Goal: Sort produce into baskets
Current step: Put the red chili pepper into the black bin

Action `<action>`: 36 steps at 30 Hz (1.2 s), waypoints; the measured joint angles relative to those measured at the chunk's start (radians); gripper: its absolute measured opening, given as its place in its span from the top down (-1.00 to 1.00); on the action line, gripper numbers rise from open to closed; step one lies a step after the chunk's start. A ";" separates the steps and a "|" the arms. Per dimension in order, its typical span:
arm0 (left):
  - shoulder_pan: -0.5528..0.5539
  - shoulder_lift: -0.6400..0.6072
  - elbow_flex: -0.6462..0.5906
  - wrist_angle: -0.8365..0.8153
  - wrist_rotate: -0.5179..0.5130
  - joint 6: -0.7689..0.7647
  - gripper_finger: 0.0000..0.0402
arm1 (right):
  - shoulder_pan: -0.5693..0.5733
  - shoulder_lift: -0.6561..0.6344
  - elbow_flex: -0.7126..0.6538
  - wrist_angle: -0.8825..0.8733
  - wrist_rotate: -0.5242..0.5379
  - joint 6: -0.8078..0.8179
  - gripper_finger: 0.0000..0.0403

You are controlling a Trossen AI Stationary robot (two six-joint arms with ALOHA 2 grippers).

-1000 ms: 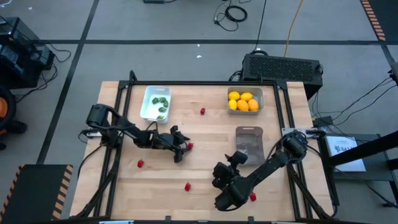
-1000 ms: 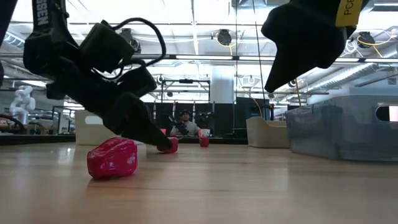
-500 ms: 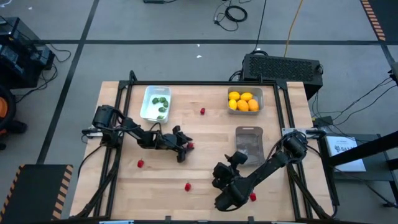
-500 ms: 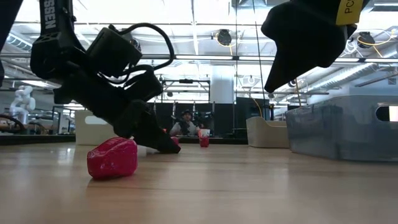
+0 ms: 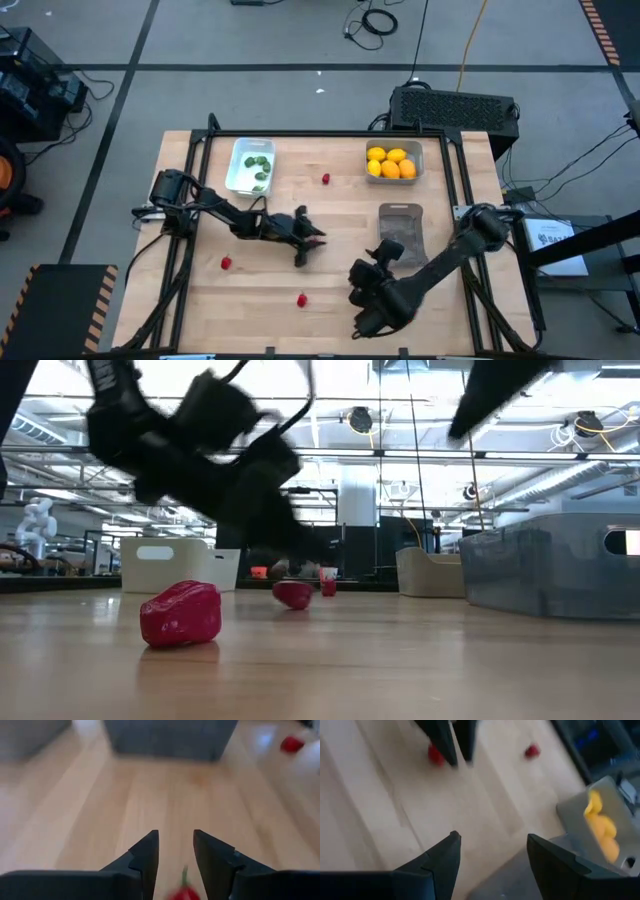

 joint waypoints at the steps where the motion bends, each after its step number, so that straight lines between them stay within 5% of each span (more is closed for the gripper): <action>1: 0.000 0.000 0.043 -0.033 0.012 0.024 0.36 | 0.007 -0.027 0.000 0.000 0.020 -0.016 -0.08; 10: 0.018 -0.002 0.411 -0.374 0.014 0.211 0.37 | 0.048 -0.207 0.001 -0.006 0.225 -0.022 -0.08; 20: -0.023 -0.013 0.451 -0.889 0.017 0.184 0.16 | 0.075 -0.170 0.000 0.009 0.185 -0.036 -0.08; 30: -0.073 -0.014 0.451 -0.920 0.002 0.248 -0.43 | 0.066 -0.110 0.000 0.008 0.225 -0.063 -0.08; 36: -0.051 -0.014 0.407 -0.871 -0.044 0.159 -0.56 | 0.071 -0.095 0.000 0.011 0.210 -0.038 -0.08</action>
